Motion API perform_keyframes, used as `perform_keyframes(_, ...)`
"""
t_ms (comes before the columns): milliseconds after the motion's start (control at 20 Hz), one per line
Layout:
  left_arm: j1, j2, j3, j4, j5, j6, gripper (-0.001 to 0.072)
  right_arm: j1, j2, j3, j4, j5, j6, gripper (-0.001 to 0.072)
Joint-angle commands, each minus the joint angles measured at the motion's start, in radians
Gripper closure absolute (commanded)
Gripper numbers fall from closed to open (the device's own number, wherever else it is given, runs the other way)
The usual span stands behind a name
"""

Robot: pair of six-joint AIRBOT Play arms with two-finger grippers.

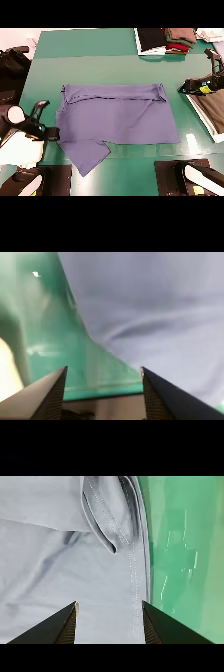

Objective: Fold the shirts.

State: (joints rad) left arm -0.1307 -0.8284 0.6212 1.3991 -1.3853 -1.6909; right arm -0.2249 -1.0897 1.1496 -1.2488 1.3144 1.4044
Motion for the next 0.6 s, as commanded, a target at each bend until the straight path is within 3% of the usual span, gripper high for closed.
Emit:
perform_keyframes(0,0.0,0.039,-0.127,-0.078,0.045,-0.037,0.0171,0.026,0.007,-0.003,0.0,-0.005,0.001,0.0265)
perform_keyframes(350,0.0,0.038,-0.256,-0.233,0.205,-0.037,0.0171,0.067,0.007,-0.003,0.0,-0.013,0.001,0.0265)
perform_keyframes(550,0.0,0.038,-0.291,-0.273,0.222,-0.036,0.0172,0.067,0.007,-0.003,0.001,0.0,0.001,0.0265)
